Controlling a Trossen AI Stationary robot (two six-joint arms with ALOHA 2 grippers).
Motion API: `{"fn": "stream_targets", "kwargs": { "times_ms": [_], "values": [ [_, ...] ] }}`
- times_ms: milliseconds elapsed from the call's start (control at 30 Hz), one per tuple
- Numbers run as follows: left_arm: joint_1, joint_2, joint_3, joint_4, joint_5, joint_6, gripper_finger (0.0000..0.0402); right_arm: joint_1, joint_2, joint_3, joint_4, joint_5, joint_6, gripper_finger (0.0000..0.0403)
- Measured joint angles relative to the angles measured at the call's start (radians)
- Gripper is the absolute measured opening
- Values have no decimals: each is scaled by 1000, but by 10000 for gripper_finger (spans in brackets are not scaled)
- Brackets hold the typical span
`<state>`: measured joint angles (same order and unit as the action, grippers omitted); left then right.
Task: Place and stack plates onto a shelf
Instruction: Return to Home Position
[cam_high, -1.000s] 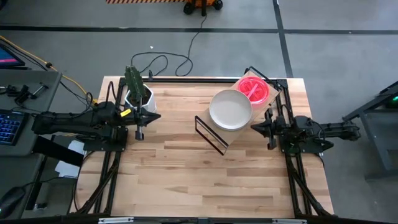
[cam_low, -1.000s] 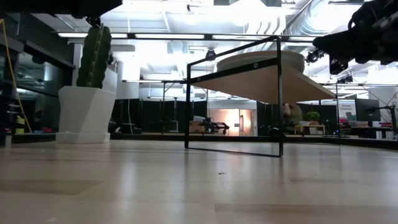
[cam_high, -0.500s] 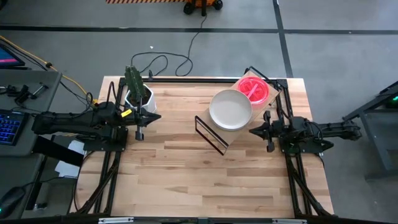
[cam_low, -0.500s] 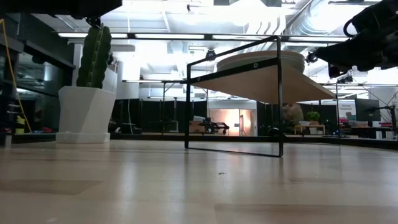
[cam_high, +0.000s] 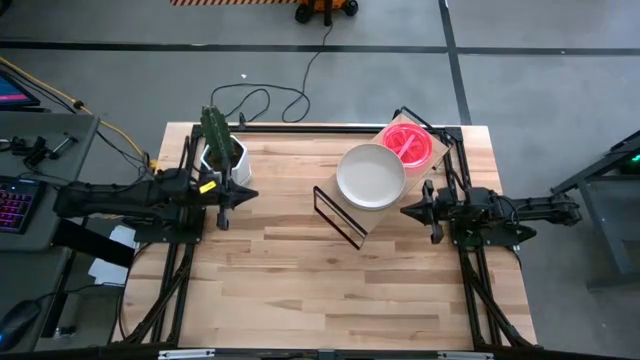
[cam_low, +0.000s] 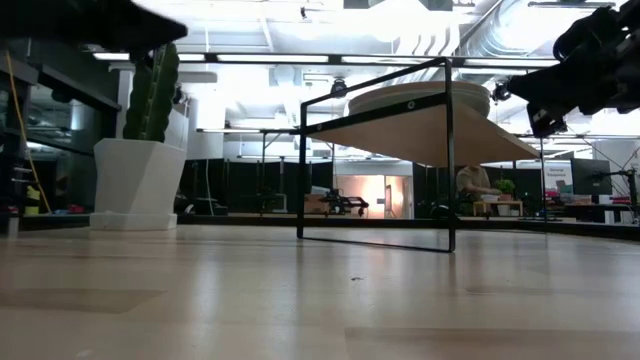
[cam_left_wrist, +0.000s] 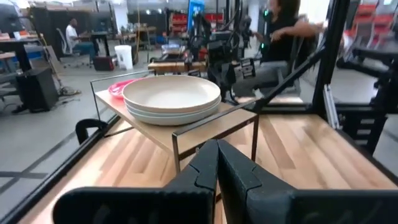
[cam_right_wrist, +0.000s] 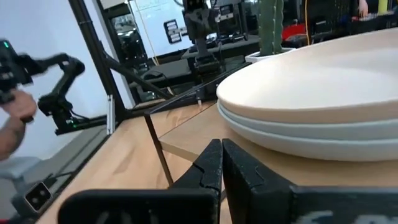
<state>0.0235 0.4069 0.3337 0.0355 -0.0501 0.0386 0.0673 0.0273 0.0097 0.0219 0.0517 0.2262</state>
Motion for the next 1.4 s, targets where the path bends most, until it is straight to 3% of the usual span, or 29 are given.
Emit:
{"fn": "stream_targets", "kwargs": {
  "times_ms": [200,367,767,1400],
  "values": [
    [-12,-114,-217,185,-10,-43,0,0,0,0,0,0,38,0],
    [-12,-180,-318,304,-11,-37,0,0,0,0,0,0,36,0],
    [-12,-203,-322,240,95,24,0,0,0,0,0,1,36,0],
    [-11,-202,-322,93,88,16,0,0,0,0,0,2,36,0]
  ]
}}
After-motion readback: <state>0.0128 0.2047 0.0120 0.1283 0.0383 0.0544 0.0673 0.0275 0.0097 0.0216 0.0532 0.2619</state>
